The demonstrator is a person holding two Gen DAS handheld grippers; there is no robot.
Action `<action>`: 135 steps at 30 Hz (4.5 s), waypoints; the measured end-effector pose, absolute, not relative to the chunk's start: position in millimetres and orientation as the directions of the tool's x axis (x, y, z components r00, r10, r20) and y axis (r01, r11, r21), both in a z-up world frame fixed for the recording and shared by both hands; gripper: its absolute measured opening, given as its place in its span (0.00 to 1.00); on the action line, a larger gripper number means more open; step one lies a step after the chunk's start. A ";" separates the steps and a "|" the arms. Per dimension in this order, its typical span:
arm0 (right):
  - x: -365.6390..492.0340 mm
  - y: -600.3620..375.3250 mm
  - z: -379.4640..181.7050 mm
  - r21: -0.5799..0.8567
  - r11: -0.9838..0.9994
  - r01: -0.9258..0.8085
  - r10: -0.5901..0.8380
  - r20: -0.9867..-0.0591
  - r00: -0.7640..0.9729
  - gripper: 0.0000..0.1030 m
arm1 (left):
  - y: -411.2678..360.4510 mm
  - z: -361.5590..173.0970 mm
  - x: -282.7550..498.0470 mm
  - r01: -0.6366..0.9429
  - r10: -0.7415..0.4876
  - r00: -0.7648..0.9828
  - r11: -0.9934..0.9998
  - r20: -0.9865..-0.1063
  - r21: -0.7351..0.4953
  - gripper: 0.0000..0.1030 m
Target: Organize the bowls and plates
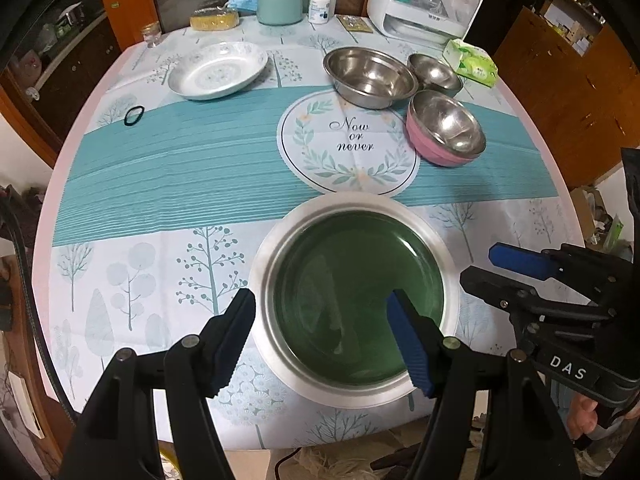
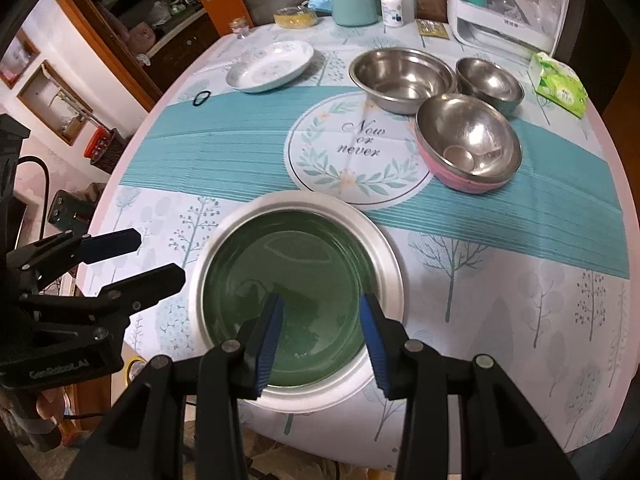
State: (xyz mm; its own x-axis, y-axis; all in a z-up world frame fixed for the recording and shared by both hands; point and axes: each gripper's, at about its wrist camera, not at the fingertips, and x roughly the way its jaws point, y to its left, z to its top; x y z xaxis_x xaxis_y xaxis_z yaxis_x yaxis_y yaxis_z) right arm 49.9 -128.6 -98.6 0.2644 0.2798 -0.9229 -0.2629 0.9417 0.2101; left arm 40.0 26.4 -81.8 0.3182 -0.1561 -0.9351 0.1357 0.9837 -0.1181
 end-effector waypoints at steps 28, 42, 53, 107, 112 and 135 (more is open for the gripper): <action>146.9 -127.4 31.7 0.173 0.943 -0.283 0.302 -0.803 0.514 0.51 | 123.7 74.7 129.2 0.052 0.128 0.630 0.977 -0.766 0.206 0.85; 325.3 -82.0 1.5 0.264 0.951 -0.163 0.309 -0.858 0.410 0.55 | 209.6 10.4 341.9 0.062 0.101 0.520 0.986 -0.848 0.155 0.86; 417.4 -38.3 -120.4 0.342 0.938 -0.056 0.345 -0.908 0.239 0.55 | 244.2 -127.3 430.4 0.023 -0.023 0.306 1.000 -0.952 -0.017 0.86; 401.7 -16.6 -187.9 0.452 0.892 -0.032 0.453 -0.891 0.022 0.05 | 241.3 -185.7 398.1 -0.050 -0.349 0.097 0.934 -0.932 -0.355 0.08; 360.3 -39.1 -168.8 0.466 0.883 -0.061 0.468 -0.883 0.021 0.05 | 218.7 -168.1 348.4 -0.004 -0.384 0.089 0.922 -0.919 -0.386 0.08; 102.6 -148.6 -154.6 0.425 0.893 -0.146 0.433 -0.901 0.031 0.07 | 94.4 -144.9 96.8 0.005 -0.377 0.064 0.926 -0.924 -0.378 0.08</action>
